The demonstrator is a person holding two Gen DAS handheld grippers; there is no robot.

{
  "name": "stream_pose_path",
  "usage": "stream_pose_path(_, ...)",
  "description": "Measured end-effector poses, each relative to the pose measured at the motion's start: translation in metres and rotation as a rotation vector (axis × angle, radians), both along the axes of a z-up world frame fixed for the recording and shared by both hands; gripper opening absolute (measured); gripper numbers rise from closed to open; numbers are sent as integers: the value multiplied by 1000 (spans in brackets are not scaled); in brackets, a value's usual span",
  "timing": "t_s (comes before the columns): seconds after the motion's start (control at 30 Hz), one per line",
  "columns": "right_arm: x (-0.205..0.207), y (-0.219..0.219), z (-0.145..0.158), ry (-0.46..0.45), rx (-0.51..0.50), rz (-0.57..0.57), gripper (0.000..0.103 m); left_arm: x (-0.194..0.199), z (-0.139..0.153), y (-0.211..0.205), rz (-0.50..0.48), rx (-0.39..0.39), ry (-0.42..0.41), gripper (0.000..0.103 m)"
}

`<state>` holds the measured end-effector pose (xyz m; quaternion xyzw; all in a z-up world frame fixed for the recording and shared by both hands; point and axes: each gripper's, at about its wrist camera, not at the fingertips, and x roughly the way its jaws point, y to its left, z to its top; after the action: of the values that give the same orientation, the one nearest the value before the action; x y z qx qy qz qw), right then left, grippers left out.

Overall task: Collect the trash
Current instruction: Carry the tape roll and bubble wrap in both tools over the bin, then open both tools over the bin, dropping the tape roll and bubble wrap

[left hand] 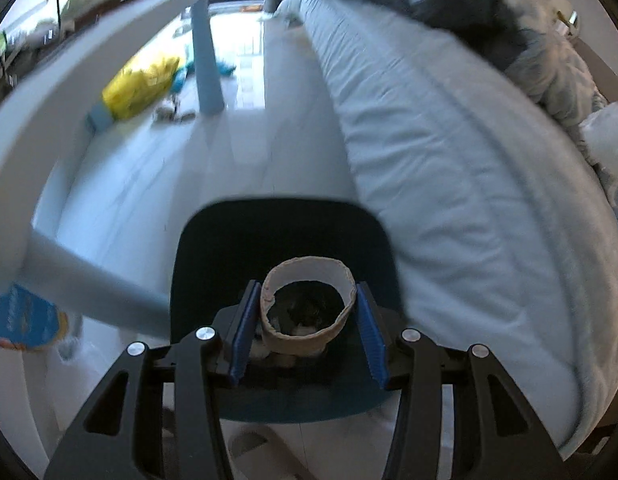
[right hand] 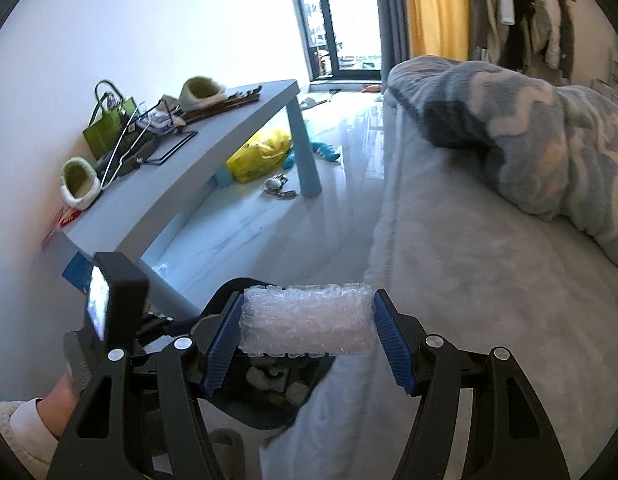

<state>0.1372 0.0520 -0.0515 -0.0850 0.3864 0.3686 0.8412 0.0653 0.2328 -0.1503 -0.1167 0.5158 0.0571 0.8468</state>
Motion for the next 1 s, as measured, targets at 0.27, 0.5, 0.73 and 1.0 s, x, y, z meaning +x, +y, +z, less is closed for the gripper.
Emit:
stream_pose_path(0.27,-5,38,-22,35,-47,50,66,-9,-20,22,19,-46,45,57)
stream_pose_path(0.5,1,58,-46,57,-115,42,66,-28,1,37,50,-12,-8,71)
stream_pose_path(0.73,-2,77,-78,83,-190,55,66,-53,64,43,43,30,-144,73)
stream_pose_path(1.0,-18,97,-109,104,-250,116,66,-102,127,42,121,-49,-302,73)
